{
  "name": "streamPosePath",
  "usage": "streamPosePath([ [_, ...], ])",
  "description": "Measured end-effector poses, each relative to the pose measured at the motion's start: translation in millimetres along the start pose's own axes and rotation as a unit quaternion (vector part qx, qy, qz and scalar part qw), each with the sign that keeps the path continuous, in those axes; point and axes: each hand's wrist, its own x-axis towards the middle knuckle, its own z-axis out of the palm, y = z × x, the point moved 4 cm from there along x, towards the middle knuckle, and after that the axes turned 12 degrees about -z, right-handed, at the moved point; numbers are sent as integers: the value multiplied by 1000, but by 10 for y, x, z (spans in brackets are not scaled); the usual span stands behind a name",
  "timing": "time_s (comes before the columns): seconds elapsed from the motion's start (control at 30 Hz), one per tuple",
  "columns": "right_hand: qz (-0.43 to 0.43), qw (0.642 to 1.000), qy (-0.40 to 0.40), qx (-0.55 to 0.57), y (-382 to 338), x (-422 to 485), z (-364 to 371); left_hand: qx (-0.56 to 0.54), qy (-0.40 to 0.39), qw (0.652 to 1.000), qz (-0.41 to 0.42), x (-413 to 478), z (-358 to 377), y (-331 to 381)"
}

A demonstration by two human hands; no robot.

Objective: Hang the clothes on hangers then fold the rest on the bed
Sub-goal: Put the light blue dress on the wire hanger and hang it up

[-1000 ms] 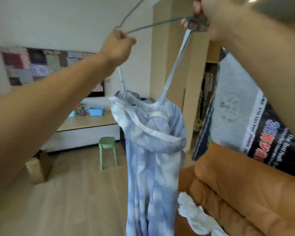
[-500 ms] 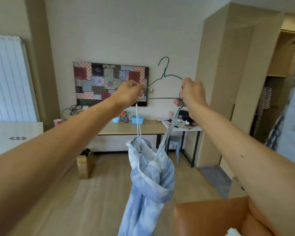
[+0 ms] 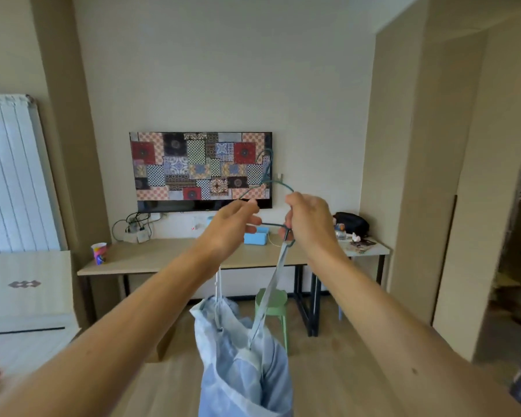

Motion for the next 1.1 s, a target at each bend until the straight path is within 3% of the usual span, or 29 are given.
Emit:
streamPosePath([
  [0.3, -7, 1000, -7, -16, 1205, 885, 139, -69, -8, 997, -38, 1476, 269, -591],
  [0.57, -4, 995, 92, -40, 2311, 1754, -55, -111, -113, 987, -40, 3132, 883, -899],
  [0.77, 1, 973, 200, -116, 2921, 2247, -563, -112, -236, 965, -34, 4144, 1833, -889],
  [1.1, 1, 924, 310, -222, 4091, 3025, -1575, -93, -369, 925, 0, 5362, 3766, -857],
])
